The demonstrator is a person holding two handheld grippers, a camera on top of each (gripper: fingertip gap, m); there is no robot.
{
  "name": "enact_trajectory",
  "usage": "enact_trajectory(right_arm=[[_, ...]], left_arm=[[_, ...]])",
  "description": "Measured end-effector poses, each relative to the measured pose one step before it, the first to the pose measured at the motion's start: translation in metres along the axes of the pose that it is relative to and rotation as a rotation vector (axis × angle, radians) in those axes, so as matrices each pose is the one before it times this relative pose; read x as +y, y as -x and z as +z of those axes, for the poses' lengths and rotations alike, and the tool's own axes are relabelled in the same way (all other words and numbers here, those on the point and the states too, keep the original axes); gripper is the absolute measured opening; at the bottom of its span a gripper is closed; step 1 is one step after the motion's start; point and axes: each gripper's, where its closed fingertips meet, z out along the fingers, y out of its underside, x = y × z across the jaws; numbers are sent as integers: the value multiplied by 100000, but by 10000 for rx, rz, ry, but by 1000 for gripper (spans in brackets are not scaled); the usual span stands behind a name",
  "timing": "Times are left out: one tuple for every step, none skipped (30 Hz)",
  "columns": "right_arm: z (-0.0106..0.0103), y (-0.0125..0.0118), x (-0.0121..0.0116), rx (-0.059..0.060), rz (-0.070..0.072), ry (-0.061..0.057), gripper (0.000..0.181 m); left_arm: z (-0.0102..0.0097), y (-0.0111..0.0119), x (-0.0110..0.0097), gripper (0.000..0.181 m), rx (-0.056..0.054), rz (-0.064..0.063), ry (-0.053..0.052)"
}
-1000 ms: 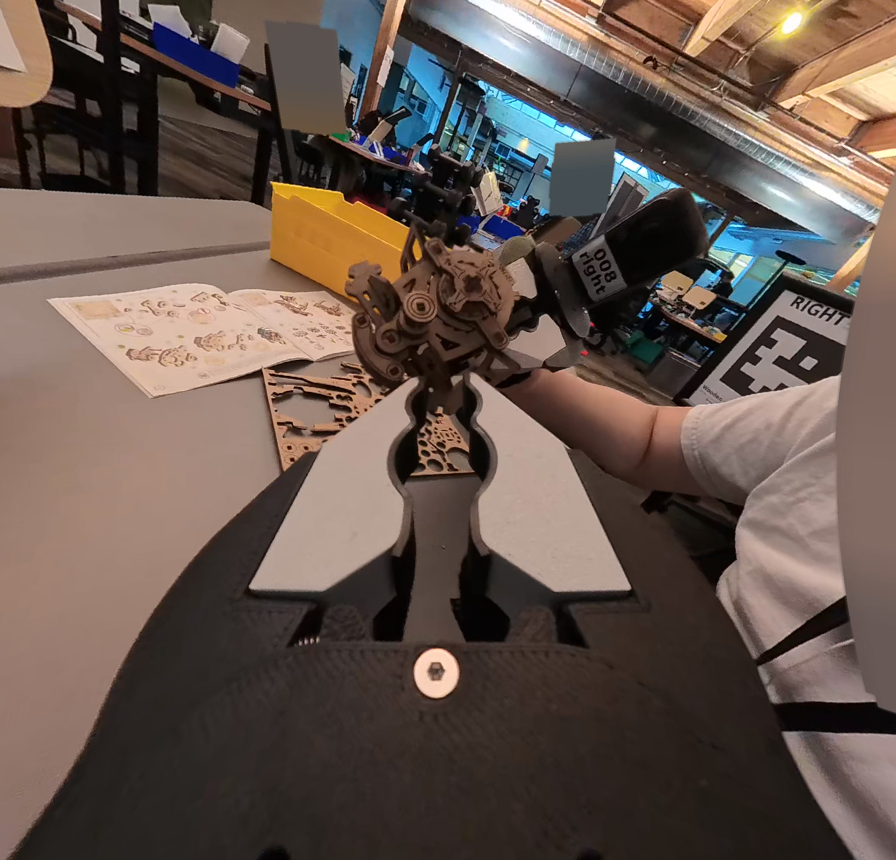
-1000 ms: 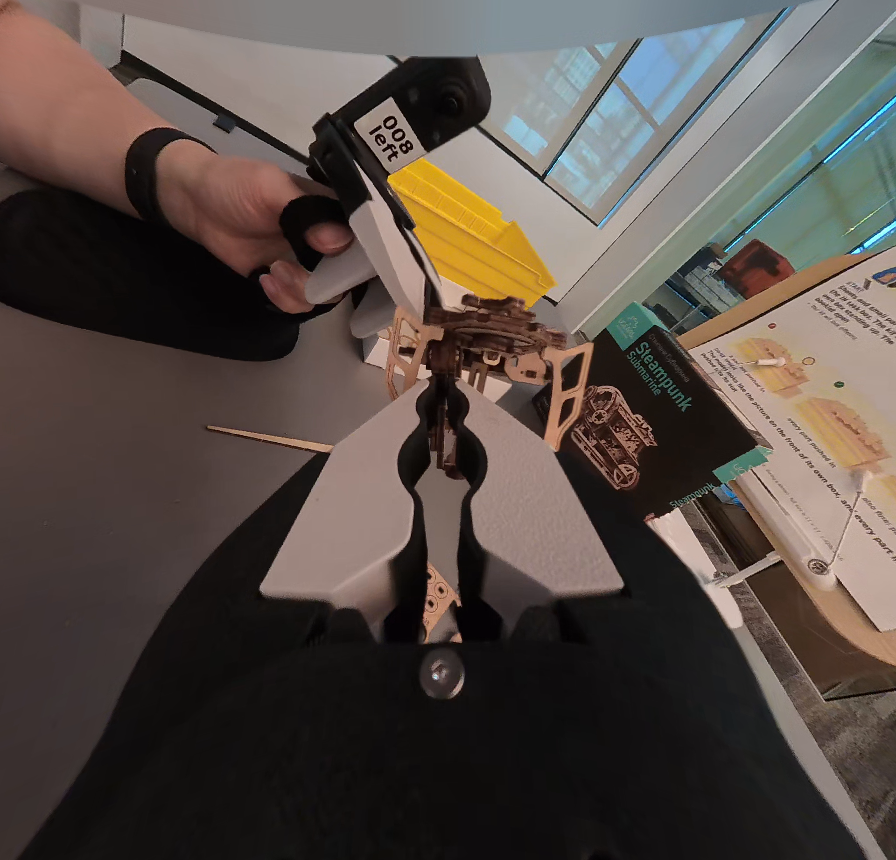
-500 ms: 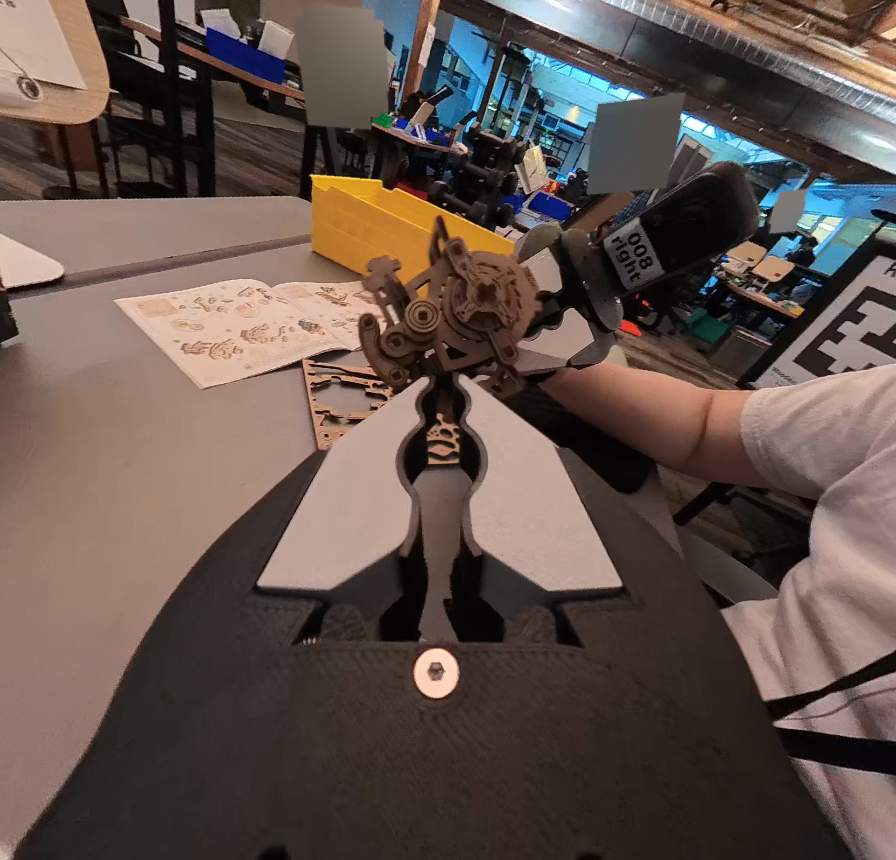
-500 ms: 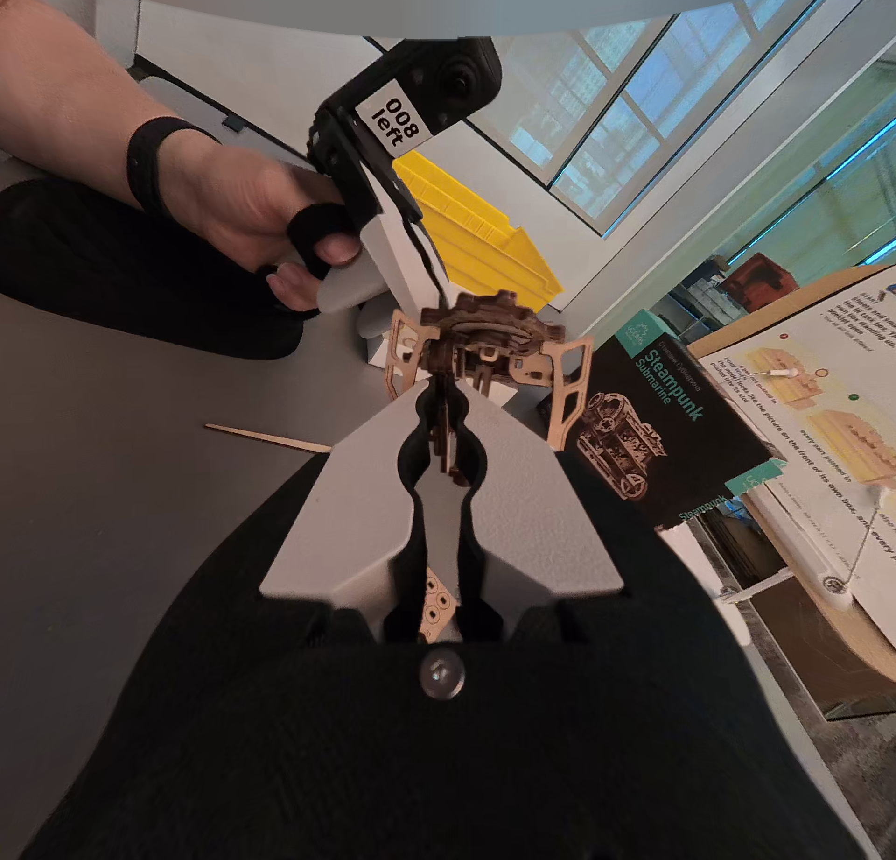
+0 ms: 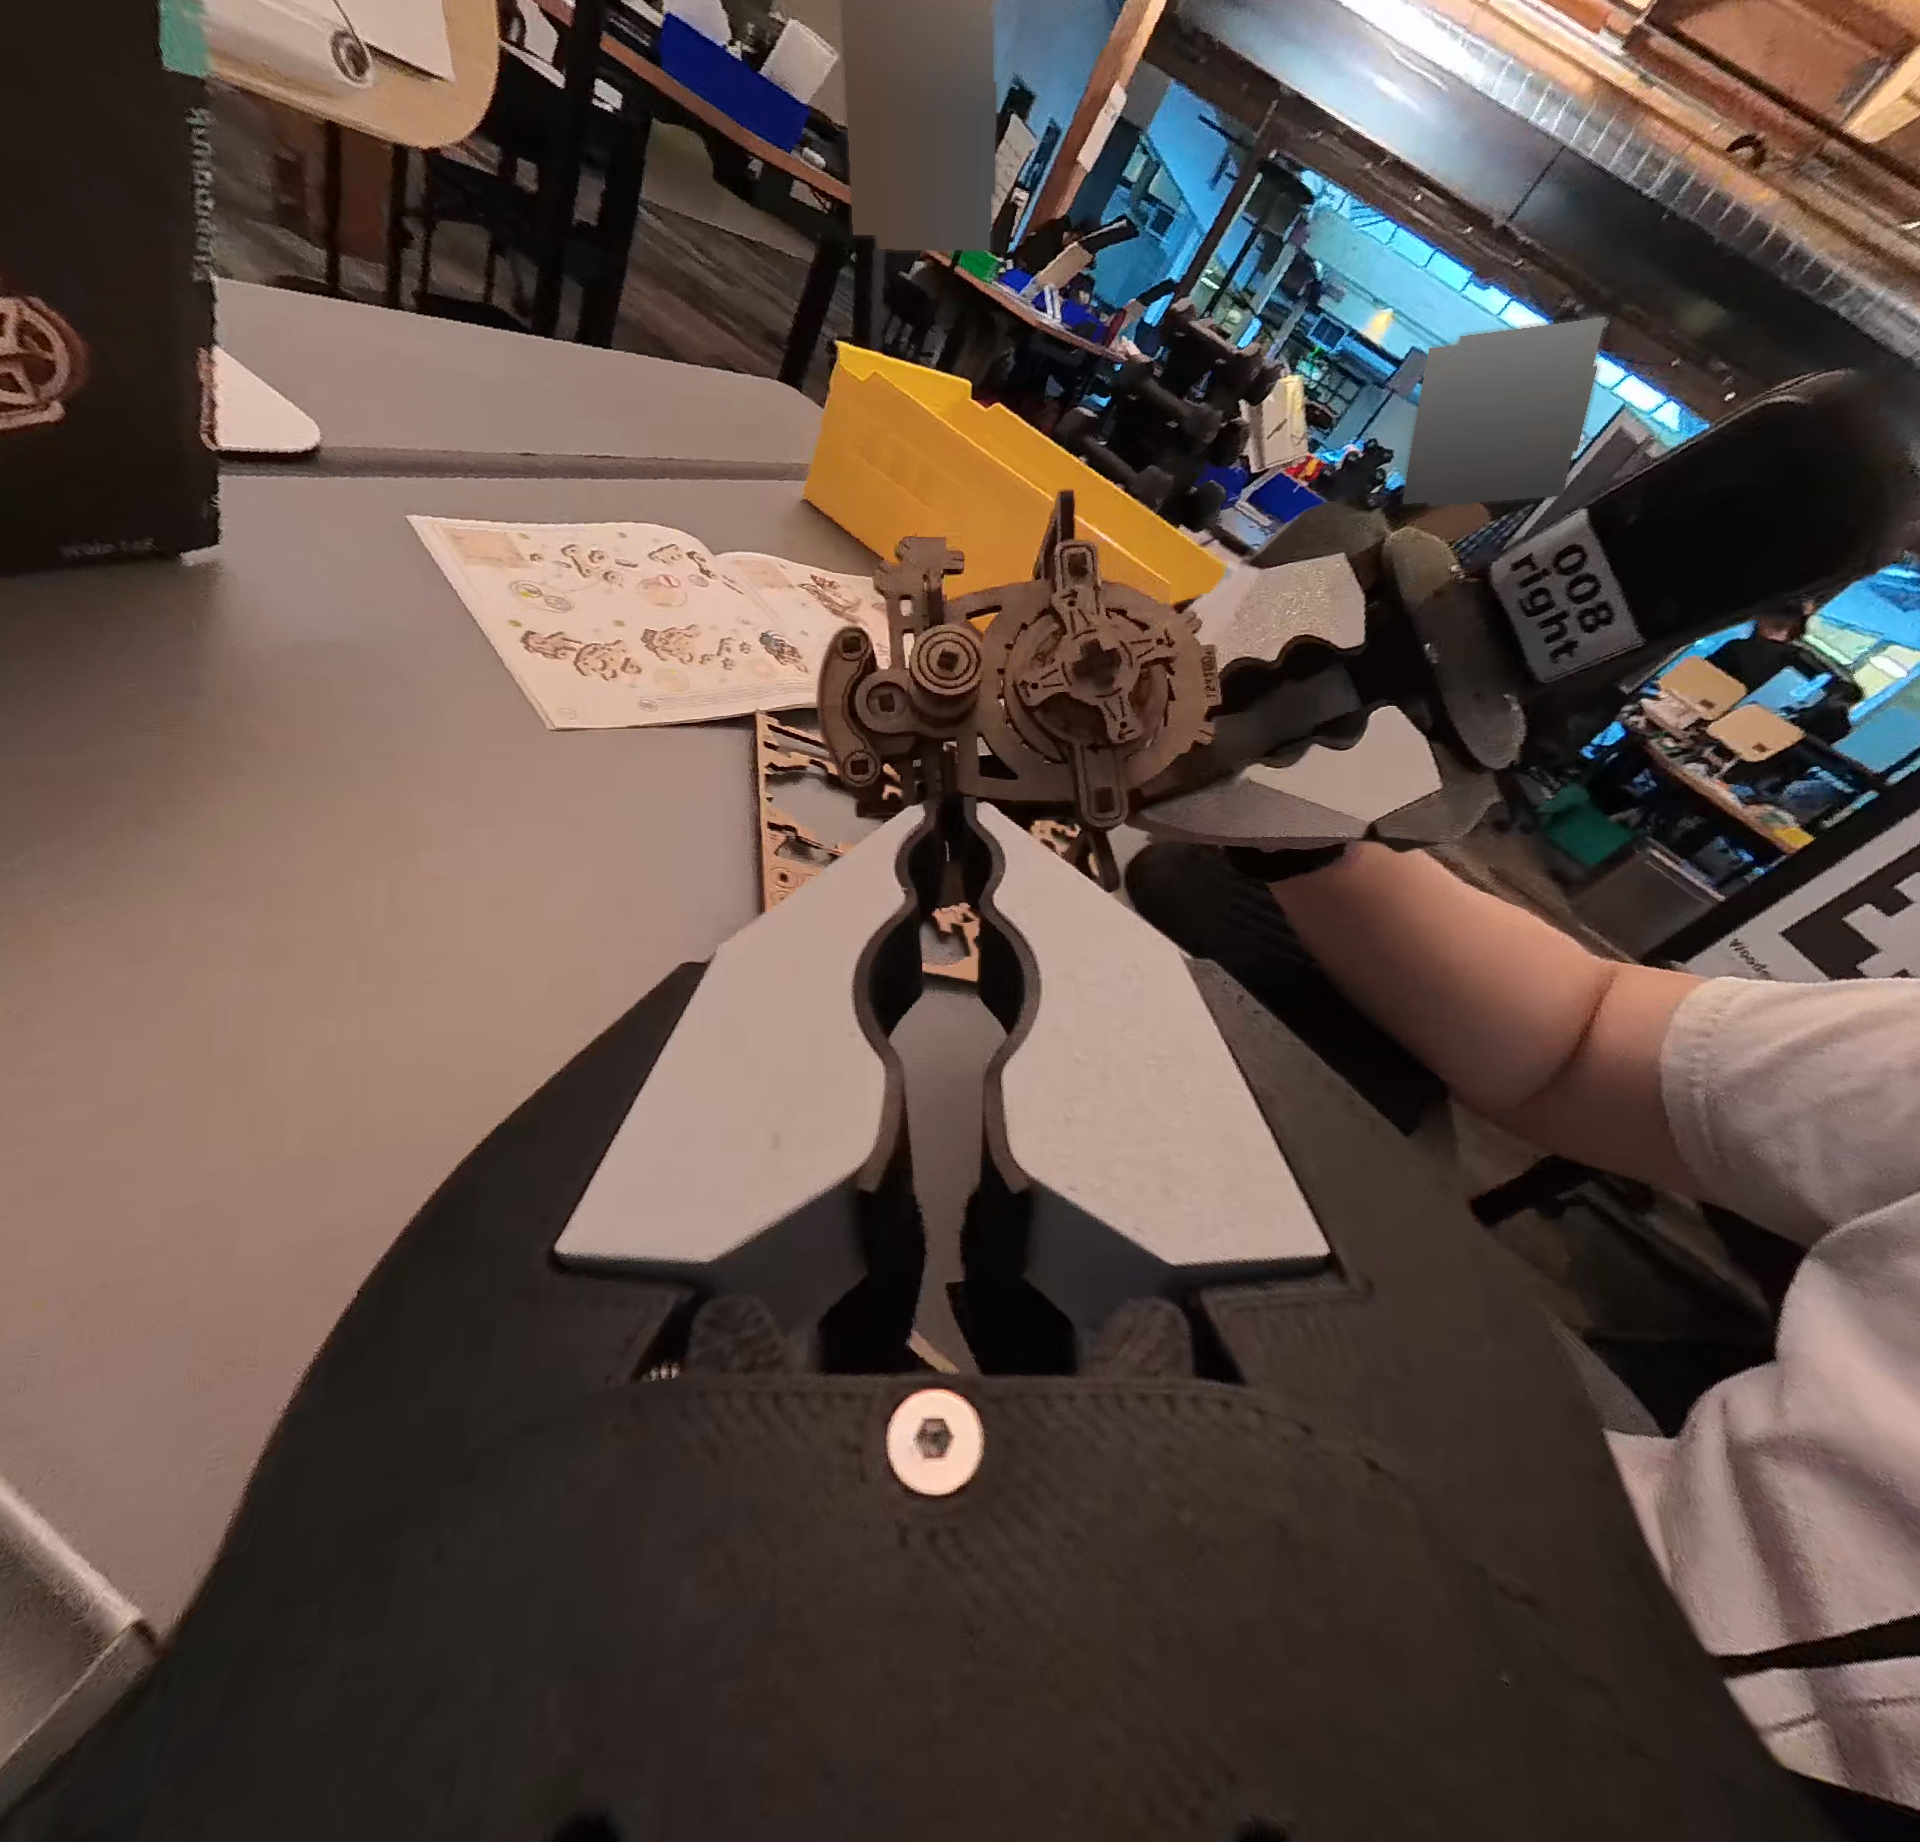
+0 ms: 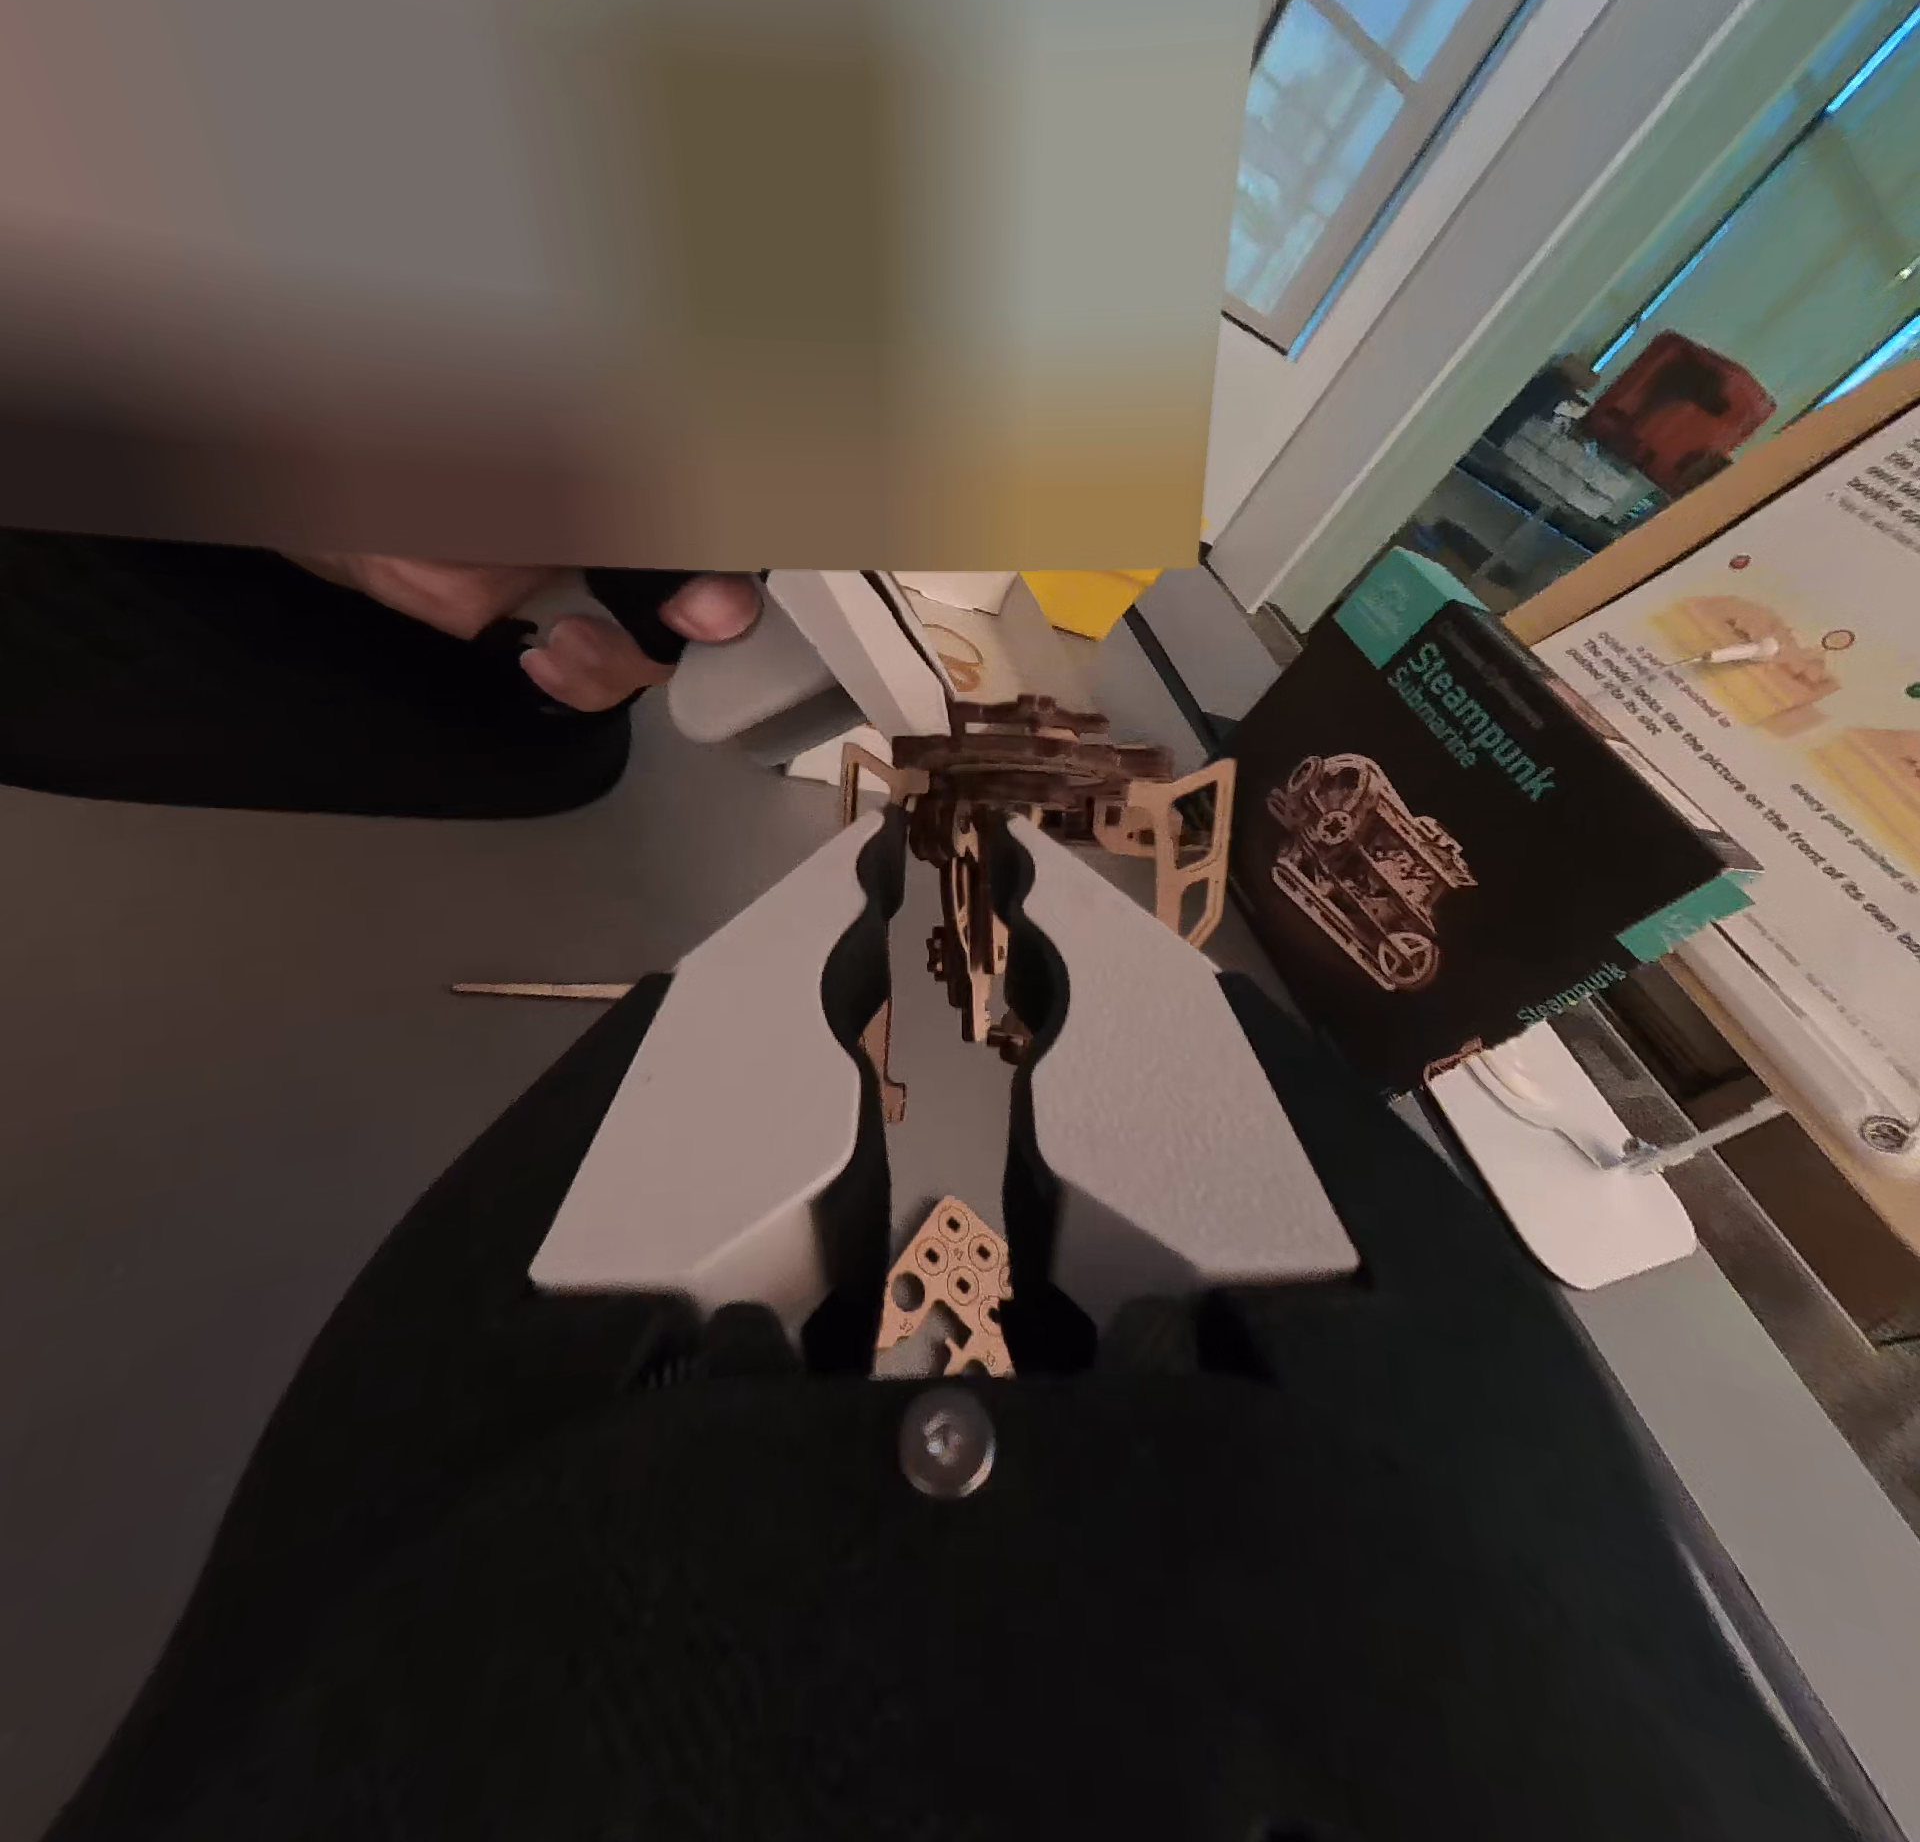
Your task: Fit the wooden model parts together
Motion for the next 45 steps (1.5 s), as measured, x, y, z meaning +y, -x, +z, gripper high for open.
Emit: enact_trajectory(right_arm=[[80, 148, -132, 0, -38, -11, 13], [86, 209, -67, -54, -59, 52, 14], [116, 2, 91, 89, -126, 142, 14], [115, -35, 119, 135, -200, 150, 14], [101, -116, 147, 218, -242, 162, 13], [123, 82, 118, 97, -282, 151, 12], [88, 20, 16, 140, -238, 105, 12], [50, -84, -50, 192, -191, 66, 11], [71, -39, 21, 162, -210, 116, 10], [47, -56, 137, 144, -207, 201, 9], [-16, -94, -17, 153, -162, 79, 8], [-77, -29, -141, 72, -119, -49, 7], [-9, -3, 12, -2, -70, 51, 7], [54, -34, 145, -3, -2, 109, 7], [54, -16, 64, -8, 52, 44, 7], [28, 30, 18, -38, 44, 18, 7], [-7, -19, -33, -16, 86, -1, 8], [-5, -32, 32, -31, 116, 38, 8], [-3, 43, 59, -81, 97, 44, 7], [-26, 0, 23, -59, 100, -25, 7], [-12, -33, 85, -41, 112, -23, 7], [-2, -58, 81, -37, 157, -43, 7], [-24, -73, -14, -39, 187, -115, 7], [16, -51, 126, -53, 160, -21, 7], [18, 0, 108, -63, 133, -9, 7], [-36, -35, 18, -3, 111, -50, 7], [-11, -27, -14, 42, 82, -80, 7], [60, 52, 14, 4, 85, -46, 7], [101, 113, 57, -28, 41, 3, 7], [149, 141, 142, -7, -30, 50, 7], [133, 199, 115, -56, -9, 43, 7], [48, 28, 58, 35, 34, 17, 7], [-30, -41, -65, 38, 1, -55, 7], [-5, -49, -9, -6, 45, 26, 7], [22, -55, 66, 36, -6, 81, 7], [28, 15, -3, 44, -50, 12, 7], [12, 25, 43, 24, -65, 43, 7], [-3, 1, 49, 8, -53, 36, 7], [-22, -5, 4, -17, 45, 6, 7], [1, -26, 115, -6, 39, 64, 7], [26, -111, 233, 59, -19, 114, 7], [-65, -115, -18, 61, -37, -35, 7], [-140, -115, -186, 10, 55, -134, 7], [-107, -179, -124, -28, 235, -117, 7], [-45, -99, -127, -101, 286, -161, 7]], left_arm=[[-53, 36, -76, 0, -78, 71, -25], [-39, -14, -91, 0, -48, -43, -50], [-11, -60, -49, 0, -19, -50, -33], [36, -62, 33, 0, -44, 30, 13], [30, -46, 5, 0, -58, 54, -16], [7, 6, -5, 0, -70, 14, -34], [-9, 68, 1, 0, -64, -18, -37], [-43, 56, -86, 0, -15, -37, -62], [-45, 80, -53, 0, 2, -16, -16], [-20, 86, 27, 0, -16, -20, 15], [-2, -10, 5, 0, 31, -80, -39], [15, -87, 19, 0, 92, -145, -29], [26, -21, 72, 0, 43, -106, 17], [7, 46, 17, 0, -14, 5, -3], [-22, 22, -55, 0, -32, 63, -54], [-24, 1, -34, 0, -42, 69, -37], [-9, -32, -61, 0, -39, 116, -54], [-5, -22, -26, 0, -67, 141, -35], [23, -9, 6, 0, -64, 126, -6], [43, -16, 19, 0, -20, 115, 5], [59, 14, 30, 0, -3, 43, -6], [55, 2, -23, 0, 23, -26, -61], [37, -7, -28, 0, 35, -23, -64], [28, 34, -1, 0, 2, -24, -54], [41, 22, 29, 0, 0, 12, -13], [22, -23, 15, 0, 34, 26, -18], [-1, -9, -44, 0, 19, -50, -55], [6, 54, 37, 0, -45, -19, -12], [42, 142, 174, 0, -108, 84, 65], [39, 190, 183, 0, -141, 107, 60], [40, 140, 215, 0, -96, 91, 86], [12, 46, 53, 0, -10, -3, 11], [-15, -37, -60, 0, 58, -92, -67], [10, 3, -26, 0, 13, -87, -56], [31, 37, 12, 0, -46, -6, -31], [-7, 10, -16, 0, -52, 55, -23], [-17, 17, 1, 0, -50, 73, 5], [-12, -6, 11, 0, -23, 22, 5], [-6, -24, 9, 0, -3, -31, -12], [12, -3, 38, 0, -11, -46, 1], [-1, 3, -16, 0, -19, 9, -14], [-20, -98, -110, 0, 30, 49, -41], [8, -159, -229, 0, 87, 75, -53], [50, -73, -249, 0, 76, -9, -14], [109, 41, -61, 1, 58, -116, 110]])
